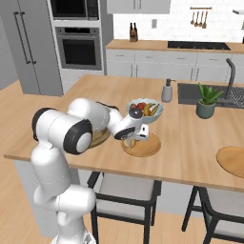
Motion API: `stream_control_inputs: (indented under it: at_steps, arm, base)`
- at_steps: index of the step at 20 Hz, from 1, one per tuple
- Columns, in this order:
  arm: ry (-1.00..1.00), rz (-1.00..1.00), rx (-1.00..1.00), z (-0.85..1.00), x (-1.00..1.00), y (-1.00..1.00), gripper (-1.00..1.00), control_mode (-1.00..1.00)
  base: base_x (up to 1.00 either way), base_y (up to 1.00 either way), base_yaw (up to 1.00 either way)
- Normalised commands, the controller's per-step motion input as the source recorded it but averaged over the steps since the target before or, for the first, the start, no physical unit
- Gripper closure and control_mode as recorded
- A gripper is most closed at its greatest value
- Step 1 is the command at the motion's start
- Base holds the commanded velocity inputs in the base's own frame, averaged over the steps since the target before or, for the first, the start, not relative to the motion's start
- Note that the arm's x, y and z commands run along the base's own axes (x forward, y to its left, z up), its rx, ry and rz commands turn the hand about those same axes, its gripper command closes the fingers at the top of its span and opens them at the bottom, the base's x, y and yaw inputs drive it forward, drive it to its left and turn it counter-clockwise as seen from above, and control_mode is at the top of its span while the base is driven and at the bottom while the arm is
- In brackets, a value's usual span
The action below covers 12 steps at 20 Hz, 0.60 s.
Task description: Place one bun and one sausage from the bowl on each plate.
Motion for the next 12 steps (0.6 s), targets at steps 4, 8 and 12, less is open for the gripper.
stream_control_inputs:
  at_steps: [4,8,12]
  arm:
    - [0.00,0.00,0.00,0.00,0.00,0.00,-1.00,-1.00]
    - [0.00,0.00,0.00,0.28,-0.01,0.06,-1.00,-1.00]
    - [0.00,-0.04,0.00,0.69,-0.11,0.16,-1.00,-1.00]
  base:
    - [0.00,0.00,0.00]
    - [0.00,0.00,0.00]
    - [0.00,0.00,0.00]
